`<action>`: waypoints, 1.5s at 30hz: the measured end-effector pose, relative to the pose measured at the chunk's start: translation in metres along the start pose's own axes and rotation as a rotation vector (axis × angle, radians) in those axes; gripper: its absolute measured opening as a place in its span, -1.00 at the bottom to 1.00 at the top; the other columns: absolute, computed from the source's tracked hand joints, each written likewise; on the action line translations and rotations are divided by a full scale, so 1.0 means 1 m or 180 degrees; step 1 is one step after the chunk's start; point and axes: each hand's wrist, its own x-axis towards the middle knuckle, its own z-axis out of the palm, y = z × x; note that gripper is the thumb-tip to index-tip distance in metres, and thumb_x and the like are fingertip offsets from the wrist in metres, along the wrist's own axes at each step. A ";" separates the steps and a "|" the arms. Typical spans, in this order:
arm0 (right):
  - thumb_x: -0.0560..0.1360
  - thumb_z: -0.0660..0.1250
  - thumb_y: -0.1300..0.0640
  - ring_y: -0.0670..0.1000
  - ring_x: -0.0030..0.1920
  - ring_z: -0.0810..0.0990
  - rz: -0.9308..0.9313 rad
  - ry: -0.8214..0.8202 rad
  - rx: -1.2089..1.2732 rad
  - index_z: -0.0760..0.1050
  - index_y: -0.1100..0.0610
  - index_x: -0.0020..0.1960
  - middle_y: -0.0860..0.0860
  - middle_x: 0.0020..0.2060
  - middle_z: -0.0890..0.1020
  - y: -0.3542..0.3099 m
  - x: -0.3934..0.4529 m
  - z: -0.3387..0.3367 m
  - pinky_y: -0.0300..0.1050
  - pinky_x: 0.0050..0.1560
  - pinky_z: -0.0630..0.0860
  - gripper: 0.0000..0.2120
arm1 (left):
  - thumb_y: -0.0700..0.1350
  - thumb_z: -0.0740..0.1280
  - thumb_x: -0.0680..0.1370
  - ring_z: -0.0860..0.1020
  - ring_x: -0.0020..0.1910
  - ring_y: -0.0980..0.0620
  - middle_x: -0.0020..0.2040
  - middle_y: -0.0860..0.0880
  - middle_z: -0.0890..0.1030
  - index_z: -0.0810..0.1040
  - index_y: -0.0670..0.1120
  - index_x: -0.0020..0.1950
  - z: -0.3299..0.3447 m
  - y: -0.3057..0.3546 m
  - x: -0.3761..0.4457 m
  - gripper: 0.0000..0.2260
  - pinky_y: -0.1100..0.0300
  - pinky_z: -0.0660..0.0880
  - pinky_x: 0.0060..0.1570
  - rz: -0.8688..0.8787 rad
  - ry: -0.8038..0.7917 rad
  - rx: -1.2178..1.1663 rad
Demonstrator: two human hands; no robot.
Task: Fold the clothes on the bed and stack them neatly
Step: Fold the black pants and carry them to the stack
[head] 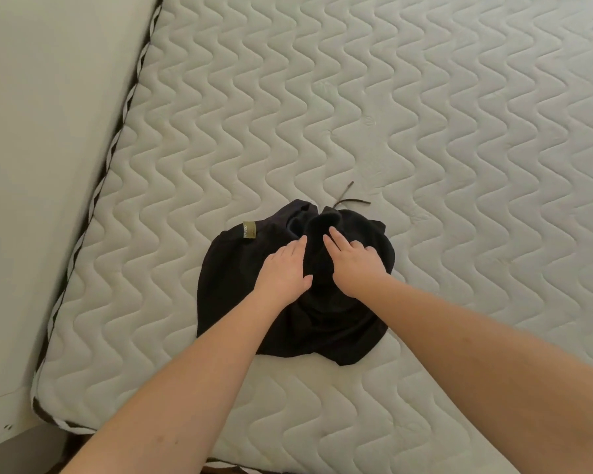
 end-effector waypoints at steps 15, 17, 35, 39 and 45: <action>0.58 0.29 0.02 0.14 0.29 0.36 -0.0131 0.0072 -0.0891 0.44 0.07 0.32 0.10 0.34 0.37 0.045 -0.053 0.026 0.10 0.38 0.26 -0.67 | 0.05 0.31 0.59 0.54 0.18 0.02 0.13 0.02 0.60 0.53 -0.01 0.25 0.065 0.024 -0.022 -0.73 0.01 0.31 0.41 0.0459 0.0189 0.0556; 0.55 0.34 0.03 0.16 0.28 0.37 -0.0215 0.0017 -0.0870 0.39 0.06 0.36 0.10 0.37 0.35 0.052 -0.073 0.033 0.13 0.36 0.29 -0.60 | 0.05 0.25 0.62 0.60 0.05 0.03 0.00 0.04 0.64 0.49 -0.01 0.25 0.063 0.028 -0.036 -0.75 0.00 0.36 0.36 0.0576 0.0184 0.0520; 0.43 0.49 0.20 0.08 -0.04 0.62 -0.0953 0.1575 0.0773 0.39 0.13 0.38 0.07 0.30 0.47 0.080 -0.290 -0.010 -0.04 -0.03 0.61 -0.44 | 0.31 0.41 0.41 0.65 -0.20 0.03 -0.03 0.06 0.65 0.15 0.18 0.38 -0.034 0.103 -0.192 -0.33 0.08 0.63 -0.13 0.0973 -0.0406 0.0148; 0.34 0.57 0.29 0.19 -0.16 0.66 -0.0969 0.1940 0.0591 0.61 0.25 0.14 0.12 -0.12 0.69 0.086 -0.320 -0.043 0.05 -0.12 0.59 -0.62 | 0.10 0.44 0.49 0.65 -0.09 0.05 0.04 0.08 0.65 0.32 0.14 0.35 -0.066 0.111 -0.217 -0.50 0.07 0.63 -0.01 0.0870 -0.0449 0.0581; 0.36 0.57 0.21 0.18 -0.27 0.62 -0.0814 0.2254 0.0403 0.62 0.20 -0.08 0.07 -0.26 0.68 0.097 -0.358 -0.085 0.05 -0.16 0.52 -0.81 | 0.11 0.32 0.56 0.62 -0.19 -0.01 -0.13 0.04 0.67 0.55 0.03 0.14 -0.104 0.117 -0.241 -0.77 0.16 0.52 -0.12 0.0598 0.0044 0.0871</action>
